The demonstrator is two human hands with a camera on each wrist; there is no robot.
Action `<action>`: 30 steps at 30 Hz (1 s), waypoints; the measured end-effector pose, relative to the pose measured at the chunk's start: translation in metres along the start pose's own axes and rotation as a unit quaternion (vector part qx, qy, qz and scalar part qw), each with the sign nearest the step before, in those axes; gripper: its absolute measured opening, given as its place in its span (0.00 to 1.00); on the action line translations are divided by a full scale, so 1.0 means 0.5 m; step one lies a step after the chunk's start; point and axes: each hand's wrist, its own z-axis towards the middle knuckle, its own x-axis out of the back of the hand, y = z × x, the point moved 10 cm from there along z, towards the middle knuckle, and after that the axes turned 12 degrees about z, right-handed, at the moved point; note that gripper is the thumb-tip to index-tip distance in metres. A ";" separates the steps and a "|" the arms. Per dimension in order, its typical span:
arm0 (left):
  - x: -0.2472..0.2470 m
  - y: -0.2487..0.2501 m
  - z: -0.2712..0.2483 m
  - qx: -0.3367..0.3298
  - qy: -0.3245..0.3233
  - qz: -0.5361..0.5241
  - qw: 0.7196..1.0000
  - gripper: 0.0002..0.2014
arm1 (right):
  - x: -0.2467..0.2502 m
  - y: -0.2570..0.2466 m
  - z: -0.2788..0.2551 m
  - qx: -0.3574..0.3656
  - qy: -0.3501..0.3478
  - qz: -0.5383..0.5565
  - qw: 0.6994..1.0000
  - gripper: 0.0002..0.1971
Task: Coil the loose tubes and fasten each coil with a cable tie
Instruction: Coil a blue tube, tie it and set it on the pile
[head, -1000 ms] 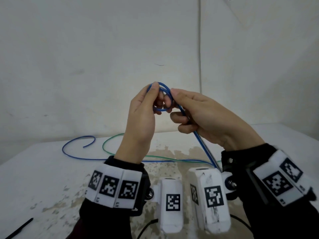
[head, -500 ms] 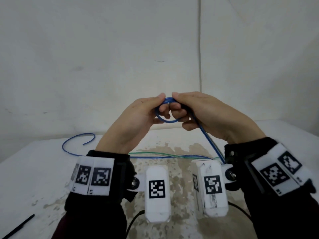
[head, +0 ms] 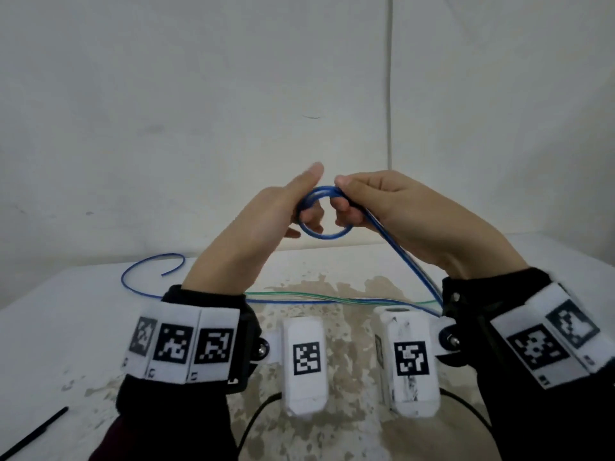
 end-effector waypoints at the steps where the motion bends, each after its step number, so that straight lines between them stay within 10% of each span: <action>1: -0.007 0.000 -0.003 -0.004 -0.020 0.007 1.000 0.22 | 0.002 0.002 0.000 0.000 0.004 -0.034 0.999 0.19; 6: -0.029 0.003 -0.009 -0.017 -0.069 -0.082 0.994 0.17 | 0.007 0.003 0.002 0.007 0.036 -0.114 0.993 0.20; 12: -0.012 0.030 -0.002 -0.042 -0.001 -0.197 0.979 0.17 | 0.000 -0.008 0.005 0.018 0.041 0.070 0.997 0.22; 30: -0.015 0.018 -0.002 -0.020 -0.018 -0.216 0.976 0.18 | 0.003 -0.025 -0.007 0.035 0.050 -0.014 0.998 0.21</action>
